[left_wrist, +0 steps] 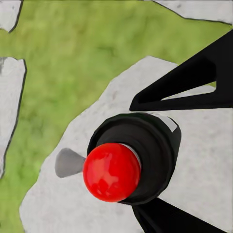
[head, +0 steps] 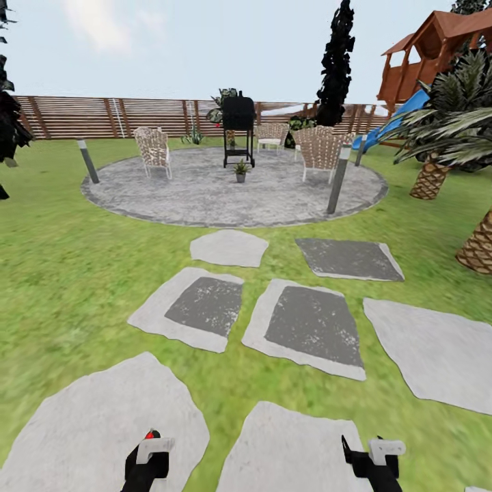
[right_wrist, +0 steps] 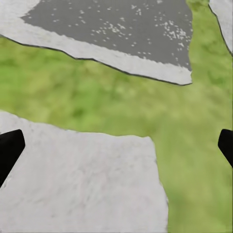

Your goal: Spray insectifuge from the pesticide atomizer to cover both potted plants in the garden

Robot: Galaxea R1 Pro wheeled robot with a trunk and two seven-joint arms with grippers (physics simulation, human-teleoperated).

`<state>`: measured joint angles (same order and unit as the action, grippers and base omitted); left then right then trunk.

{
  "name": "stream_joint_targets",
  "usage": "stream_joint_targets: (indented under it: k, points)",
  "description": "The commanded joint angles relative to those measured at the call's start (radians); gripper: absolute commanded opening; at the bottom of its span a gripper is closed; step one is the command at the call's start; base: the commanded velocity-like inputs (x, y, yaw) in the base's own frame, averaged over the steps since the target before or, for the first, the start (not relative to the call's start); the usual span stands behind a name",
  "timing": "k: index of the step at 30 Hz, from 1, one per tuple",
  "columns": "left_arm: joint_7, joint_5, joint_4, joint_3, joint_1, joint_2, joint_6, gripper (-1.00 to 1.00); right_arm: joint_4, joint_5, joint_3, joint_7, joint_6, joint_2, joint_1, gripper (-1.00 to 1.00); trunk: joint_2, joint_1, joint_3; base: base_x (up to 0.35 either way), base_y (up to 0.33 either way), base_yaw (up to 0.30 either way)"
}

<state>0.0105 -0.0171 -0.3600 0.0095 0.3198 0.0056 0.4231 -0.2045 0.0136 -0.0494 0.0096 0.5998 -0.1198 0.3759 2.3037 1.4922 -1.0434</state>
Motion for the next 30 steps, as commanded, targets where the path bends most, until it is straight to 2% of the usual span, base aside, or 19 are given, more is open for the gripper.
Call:
stream_joint_targets:
  k: [1, 7, 30]
  points:
    - [0.002, -0.001, 0.001, 0.000, 0.001, 0.000, 0.003, -1.00, 0.000, 0.002, -0.004, 0.001, 0.003, 0.000, 0.000, 1.00, 0.000, 0.000, -0.001, 0.335, 0.000, 0.242]
    - [0.002, -0.001, 0.001, 0.000, 0.001, 0.000, 0.004, -1.00, 0.000, 0.002, -0.004, 0.001, 0.003, 0.000, 0.001, 1.00, 0.000, 0.000, -0.001, 0.335, 0.000, 0.115]
    - [0.002, -0.001, 0.001, 0.000, 0.001, 0.001, 0.003, -1.00, 0.000, 0.002, -0.004, 0.001, 0.003, 0.000, 0.001, 1.00, 0.000, 0.000, -0.001, 0.335, 0.000, 0.002]
